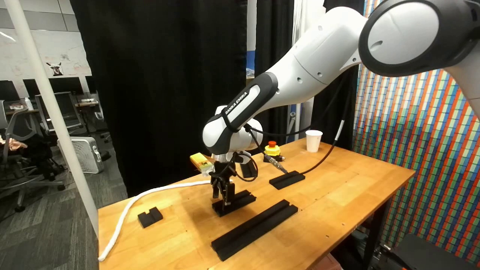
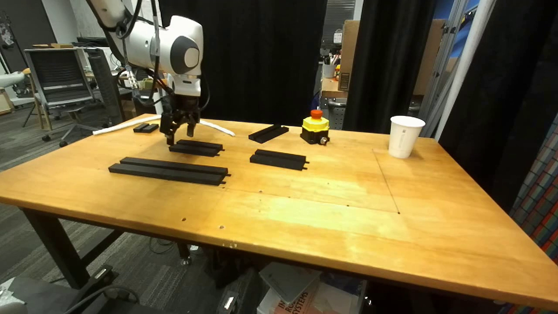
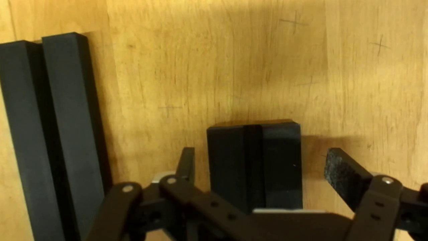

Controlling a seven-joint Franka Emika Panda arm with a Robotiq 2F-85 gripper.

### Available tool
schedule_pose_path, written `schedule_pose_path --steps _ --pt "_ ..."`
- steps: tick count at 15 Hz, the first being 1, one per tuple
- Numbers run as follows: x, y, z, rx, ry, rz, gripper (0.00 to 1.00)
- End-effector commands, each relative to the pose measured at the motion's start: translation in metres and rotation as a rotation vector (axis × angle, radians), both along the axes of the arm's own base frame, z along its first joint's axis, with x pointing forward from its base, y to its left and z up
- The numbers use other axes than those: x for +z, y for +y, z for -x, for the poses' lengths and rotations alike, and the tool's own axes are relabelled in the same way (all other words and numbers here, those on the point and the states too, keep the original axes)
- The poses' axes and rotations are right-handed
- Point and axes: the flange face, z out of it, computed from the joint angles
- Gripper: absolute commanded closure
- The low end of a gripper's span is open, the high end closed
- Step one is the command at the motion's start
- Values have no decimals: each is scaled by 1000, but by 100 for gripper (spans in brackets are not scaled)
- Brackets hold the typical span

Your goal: Connect the back pads

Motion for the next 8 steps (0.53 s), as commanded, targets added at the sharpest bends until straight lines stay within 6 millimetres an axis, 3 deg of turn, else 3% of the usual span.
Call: schedule_pose_path --steps 1,8 --pt "-8 14 -15 5 -13 18 0" --pt "-26 18 -13 4 -31 20 0"
